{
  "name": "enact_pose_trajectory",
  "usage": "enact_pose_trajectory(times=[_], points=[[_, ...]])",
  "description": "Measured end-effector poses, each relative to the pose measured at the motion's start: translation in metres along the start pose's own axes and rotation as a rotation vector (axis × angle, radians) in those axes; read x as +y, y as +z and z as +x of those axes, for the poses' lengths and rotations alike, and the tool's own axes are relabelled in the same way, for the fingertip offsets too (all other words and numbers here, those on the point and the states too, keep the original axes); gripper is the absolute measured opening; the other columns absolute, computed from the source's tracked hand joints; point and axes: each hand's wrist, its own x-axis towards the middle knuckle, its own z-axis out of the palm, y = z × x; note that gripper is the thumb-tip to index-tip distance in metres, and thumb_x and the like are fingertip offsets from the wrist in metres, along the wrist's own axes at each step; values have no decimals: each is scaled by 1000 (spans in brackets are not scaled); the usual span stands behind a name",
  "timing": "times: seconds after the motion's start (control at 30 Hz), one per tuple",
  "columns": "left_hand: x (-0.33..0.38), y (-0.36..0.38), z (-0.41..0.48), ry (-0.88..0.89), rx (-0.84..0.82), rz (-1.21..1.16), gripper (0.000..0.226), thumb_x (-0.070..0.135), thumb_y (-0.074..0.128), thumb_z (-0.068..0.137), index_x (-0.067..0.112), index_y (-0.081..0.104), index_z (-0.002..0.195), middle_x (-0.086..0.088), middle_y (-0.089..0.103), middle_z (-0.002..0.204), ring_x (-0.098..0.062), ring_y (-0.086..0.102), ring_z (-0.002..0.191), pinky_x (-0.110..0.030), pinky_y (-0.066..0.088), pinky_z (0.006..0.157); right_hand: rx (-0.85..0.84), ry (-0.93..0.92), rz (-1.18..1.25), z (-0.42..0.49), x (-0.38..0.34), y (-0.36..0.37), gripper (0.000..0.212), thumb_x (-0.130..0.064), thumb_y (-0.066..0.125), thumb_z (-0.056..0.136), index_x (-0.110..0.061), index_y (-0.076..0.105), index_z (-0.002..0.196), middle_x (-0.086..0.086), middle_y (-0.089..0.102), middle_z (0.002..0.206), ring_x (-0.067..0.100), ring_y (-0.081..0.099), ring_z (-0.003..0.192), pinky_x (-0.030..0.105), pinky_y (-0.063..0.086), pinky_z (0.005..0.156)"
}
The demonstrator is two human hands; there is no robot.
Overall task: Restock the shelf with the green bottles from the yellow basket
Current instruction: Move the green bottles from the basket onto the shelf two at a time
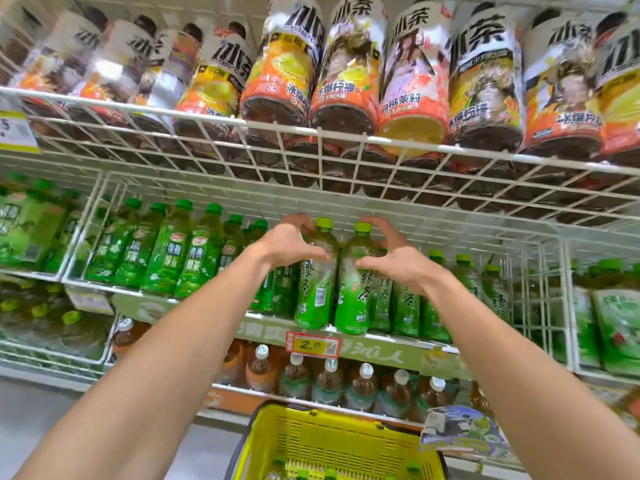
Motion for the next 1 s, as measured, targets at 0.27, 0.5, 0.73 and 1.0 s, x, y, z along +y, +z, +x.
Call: enact_pose_trajectory(times=[0.27, 0.5, 0.73, 1.0], points=[[10, 8, 27, -54, 76, 75, 43, 26, 93, 68, 11, 69, 99, -2, 71, 95, -19, 66, 85, -33, 57, 83, 188, 108, 40, 25, -10, 31, 90, -28, 91, 70, -24, 43, 146, 4, 56, 143, 26, 55, 129, 38, 44, 110], [-22, 19, 45, -53, 83, 101, 32, 28, 89, 71, 15, 71, 94, 3, 74, 90, -14, 70, 81, -35, 59, 80, 111, 128, -105, 50, -6, 47, 59, -31, 85, 78, -21, 60, 130, 0, 65, 131, 23, 62, 121, 27, 47, 101], [-23, 26, 63, -14, 12, 187, 89, 27, 88, 73, 15, 39, 146, -11, 52, 145, -31, 53, 129, -38, 46, 106, 68, 133, -132, 66, 18, 47, 84, -43, 84, 78, -8, 48, 145, 8, 50, 150, 27, 50, 134, 26, 38, 106], [-29, 27, 74, 2, -48, 263, 94, 29, 85, 79, 14, 30, 154, -13, 46, 152, -34, 49, 134, -40, 44, 106, 101, 148, -108, 76, 29, 55, 99, -54, 85, 70, -8, 46, 149, 8, 45, 154, 26, 45, 140, 30, 35, 112]])
